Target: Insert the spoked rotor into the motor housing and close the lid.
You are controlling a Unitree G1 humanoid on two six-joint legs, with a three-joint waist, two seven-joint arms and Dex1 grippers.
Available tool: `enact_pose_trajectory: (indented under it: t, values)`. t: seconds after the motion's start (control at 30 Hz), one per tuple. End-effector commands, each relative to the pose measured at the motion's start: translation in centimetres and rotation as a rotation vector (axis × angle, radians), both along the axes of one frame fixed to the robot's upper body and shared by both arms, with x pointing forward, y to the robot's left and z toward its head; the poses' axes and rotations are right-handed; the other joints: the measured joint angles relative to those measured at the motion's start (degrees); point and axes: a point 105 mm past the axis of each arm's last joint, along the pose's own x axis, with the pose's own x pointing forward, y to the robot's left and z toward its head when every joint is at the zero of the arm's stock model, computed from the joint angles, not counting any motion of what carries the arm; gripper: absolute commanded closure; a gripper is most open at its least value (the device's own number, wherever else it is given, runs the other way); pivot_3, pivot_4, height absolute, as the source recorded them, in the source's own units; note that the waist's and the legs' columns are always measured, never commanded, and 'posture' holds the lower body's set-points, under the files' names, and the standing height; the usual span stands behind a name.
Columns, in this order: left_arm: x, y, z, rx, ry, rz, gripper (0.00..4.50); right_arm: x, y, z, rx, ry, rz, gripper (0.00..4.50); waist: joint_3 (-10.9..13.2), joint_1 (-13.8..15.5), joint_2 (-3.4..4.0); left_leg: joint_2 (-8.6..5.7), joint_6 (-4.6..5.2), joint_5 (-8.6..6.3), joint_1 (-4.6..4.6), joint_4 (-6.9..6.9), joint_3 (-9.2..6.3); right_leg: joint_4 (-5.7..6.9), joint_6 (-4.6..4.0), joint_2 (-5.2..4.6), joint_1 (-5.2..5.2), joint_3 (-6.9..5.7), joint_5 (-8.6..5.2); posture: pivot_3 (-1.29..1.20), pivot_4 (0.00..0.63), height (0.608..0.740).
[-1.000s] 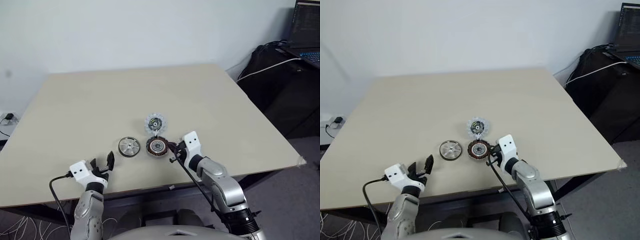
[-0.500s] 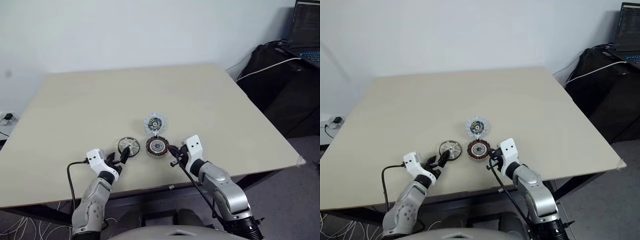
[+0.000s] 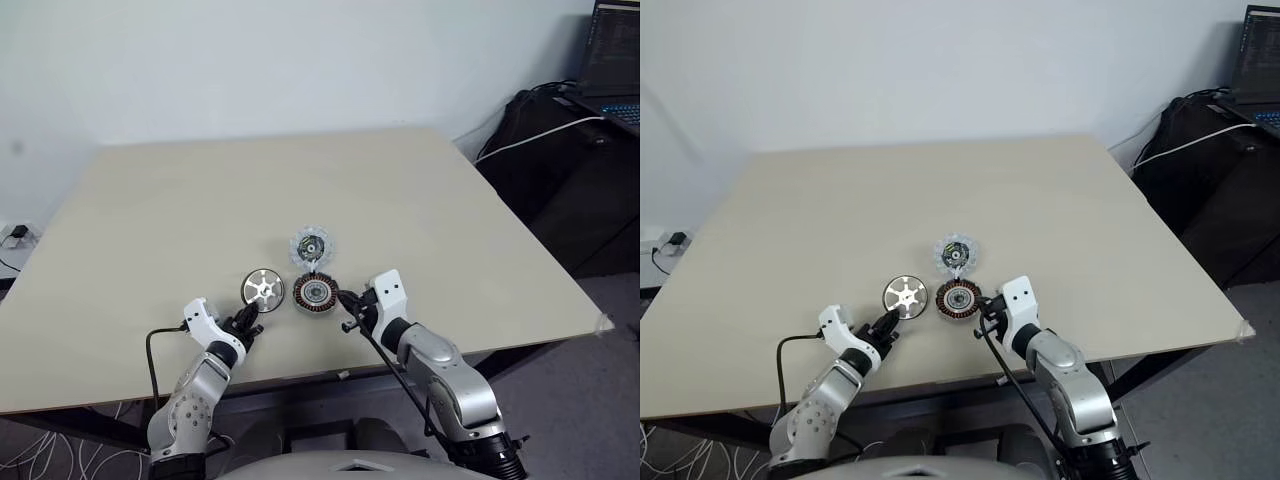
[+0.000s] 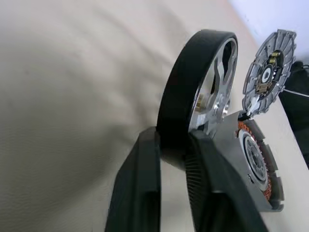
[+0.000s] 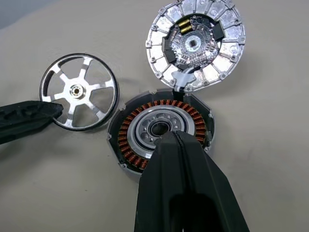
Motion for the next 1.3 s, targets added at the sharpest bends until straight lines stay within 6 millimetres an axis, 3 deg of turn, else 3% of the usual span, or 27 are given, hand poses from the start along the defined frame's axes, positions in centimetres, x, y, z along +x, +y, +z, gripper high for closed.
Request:
enact_pose_trajectory:
  t: [0.03, 0.2, 0.43, 0.53, 0.7, 1.03, 1.3]
  values:
    - [0.5, 0.4, 1.4, -0.029, -0.053, 0.051, 4.14, 0.1, -0.2, 1.6, 0.016, -0.054, -0.009, 4.5, 0.0, 0.0, 0.0, 0.0, 0.0, 0.0, 0.0, 0.0, 0.0, 0.0, 0.0, 0.0, 0.0, 0.0, 0.0, 0.0, 0.0, 0.74]
    - [0.5, 0.5, 4.2, -0.097, -0.197, 0.069, 4.14, -1.0, -0.8, 2.1, 0.048, -0.057, -0.007, 4.5, 0.0, 0.1, -0.03, 0.0, -0.01, -0.02, -0.06, 0.0, -0.01, -0.01, -0.02, -0.02, -0.04, 0.01, -0.01, 0.0, 0.0, 0.74]
    - [1.2, -4.3, 7.3, -0.269, -0.231, -0.088, 4.14, -2.8, -1.5, 1.1, 0.025, -0.005, 0.013, 4.5, 0.0, 0.8, -0.04, -0.01, -0.01, -0.05, -0.09, 0.04, 0.01, -0.14, -0.06, -0.02, 0.02, 0.01, -0.04, 0.0, 0.0, 0.74]
    - [1.5, -6.7, 7.3, -0.317, -0.173, -0.169, 4.14, -3.0, -1.4, 1.2, 0.037, 0.004, 0.016, 4.5, 0.0, 0.8, -0.06, -0.01, -0.01, -0.04, -0.09, 0.14, 0.01, -0.07, -0.04, 0.0, 0.02, 0.01, -0.03, 0.0, 0.0, 0.74]
    - [1.7, -8.9, 6.8, -0.396, -0.062, -0.234, 4.14, -3.3, -1.3, 1.1, 0.046, 0.011, 0.012, 4.5, 0.0, 0.6, -0.04, 0.0, 0.0, -0.03, -0.07, 0.16, 0.01, -0.01, 0.02, 0.03, 0.0, 0.02, 0.0, 0.0, 0.0, 0.74]
    - [1.5, -9.5, 5.2, -0.42, 0.115, -0.214, 4.14, -3.5, -1.3, 0.9, 0.055, 0.022, 0.0, 4.5, 0.0, 0.9, -0.06, 0.0, -0.01, -0.04, -0.1, 0.16, 0.0, -0.02, 0.0, 0.01, -0.01, 0.03, -0.01, 0.0, 0.0, 0.74]
    - [1.1, -10.3, 5.0, -0.488, 0.174, -0.238, 4.14, -3.7, -1.2, 0.8, 0.055, 0.025, 0.002, 4.5, 0.0, 1.0, -0.06, -0.01, -0.02, -0.03, -0.11, 0.16, 0.0, -0.02, -0.01, 0.01, -0.01, 0.03, -0.01, 0.0, 0.0, 0.74]
